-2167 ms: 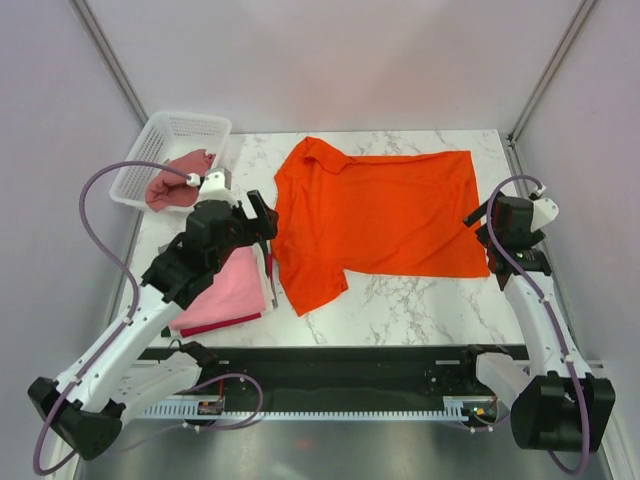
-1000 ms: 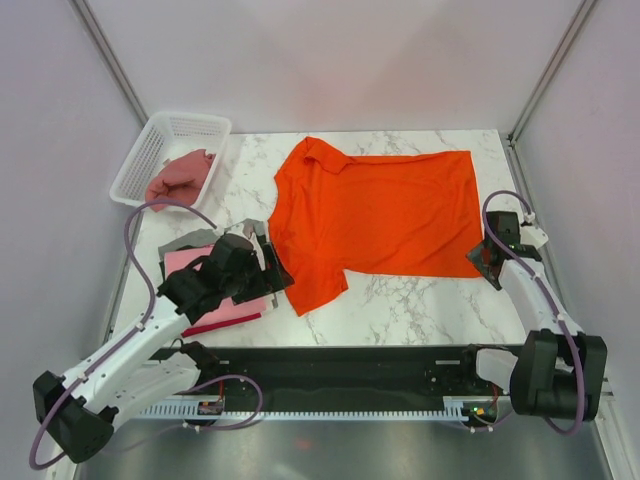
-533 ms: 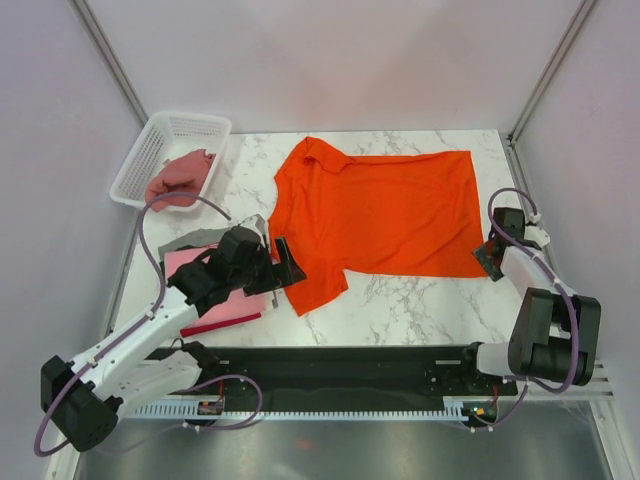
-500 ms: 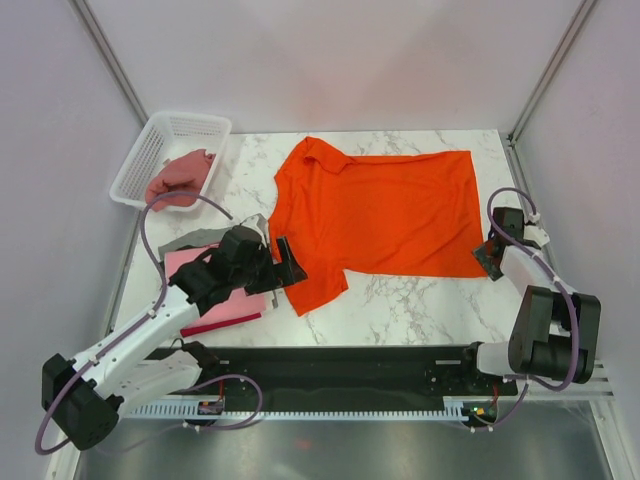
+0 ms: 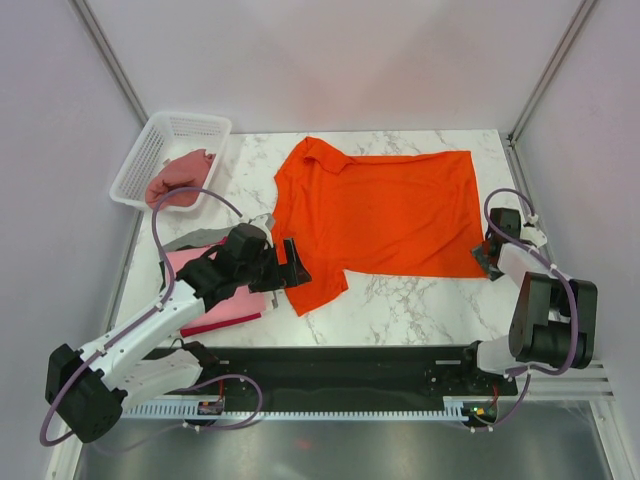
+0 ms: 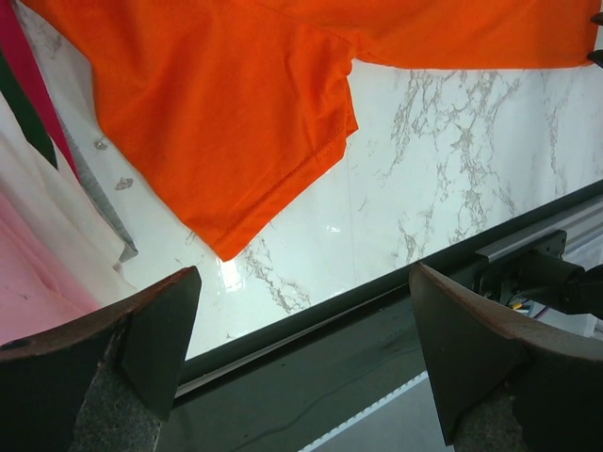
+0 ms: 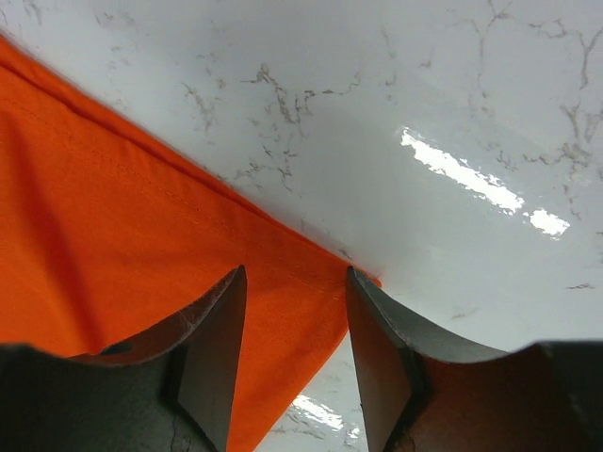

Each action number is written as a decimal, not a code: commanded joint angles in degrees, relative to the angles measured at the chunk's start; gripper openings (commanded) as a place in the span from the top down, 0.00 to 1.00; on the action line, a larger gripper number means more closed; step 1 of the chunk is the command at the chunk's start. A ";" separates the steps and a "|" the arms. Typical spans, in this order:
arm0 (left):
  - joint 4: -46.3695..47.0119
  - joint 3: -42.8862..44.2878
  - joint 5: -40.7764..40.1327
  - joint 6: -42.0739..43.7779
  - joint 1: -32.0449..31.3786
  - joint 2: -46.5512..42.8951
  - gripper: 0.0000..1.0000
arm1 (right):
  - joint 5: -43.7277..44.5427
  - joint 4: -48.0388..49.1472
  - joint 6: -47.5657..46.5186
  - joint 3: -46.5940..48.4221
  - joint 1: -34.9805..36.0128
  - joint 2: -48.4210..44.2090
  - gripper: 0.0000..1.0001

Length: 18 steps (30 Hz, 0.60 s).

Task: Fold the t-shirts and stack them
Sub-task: Flatten the tshirt out

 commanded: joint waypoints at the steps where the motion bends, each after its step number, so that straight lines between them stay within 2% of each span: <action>1: 1.45 1.08 -0.05 2.55 -0.23 -0.98 0.00 | 2.70 0.29 -0.11 -0.63 -0.14 -3.13 0.45; 10: 0.66 0.38 -0.58 2.73 -0.23 -1.33 0.00 | 4.55 -1.29 -2.66 -4.76 -0.14 -12.62 0.41; 18: 0.57 0.29 -1.02 2.82 -0.23 -0.98 0.01 | 1.13 0.37 -1.08 -4.15 -0.14 -5.34 0.41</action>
